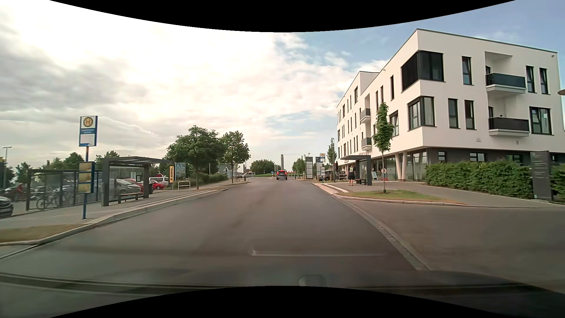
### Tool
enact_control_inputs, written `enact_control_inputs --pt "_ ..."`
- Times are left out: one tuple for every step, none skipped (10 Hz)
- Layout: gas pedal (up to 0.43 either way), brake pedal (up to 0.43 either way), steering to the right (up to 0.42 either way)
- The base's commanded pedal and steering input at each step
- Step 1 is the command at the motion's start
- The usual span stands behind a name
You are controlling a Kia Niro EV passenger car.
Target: Follow the waypoints while adhering to traffic rules and regulations
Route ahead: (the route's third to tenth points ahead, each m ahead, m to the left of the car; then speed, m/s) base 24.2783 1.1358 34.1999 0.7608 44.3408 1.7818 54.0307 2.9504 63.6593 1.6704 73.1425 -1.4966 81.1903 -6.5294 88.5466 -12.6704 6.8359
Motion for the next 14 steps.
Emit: enact_control_inputs --pt "0.157 0.000 -0.001" --pt "0.157 0.000 -0.001" --pt "0.157 0.000 0.001" --pt "0.157 0.000 0.002" --pt "0.157 0.000 0.003" --pt "0.157 0.000 0.002" --pt "0.157 0.000 0.003" --pt "0.157 0.000 0.003" --pt "0.157 0.000 0.003" --pt "0.157 0.000 0.003" --pt "0.157 0.000 0.003" --pt "0.157 0.000 0.003" --pt "0.157 0.000 0.003" --pt "0.157 0.000 0.003"
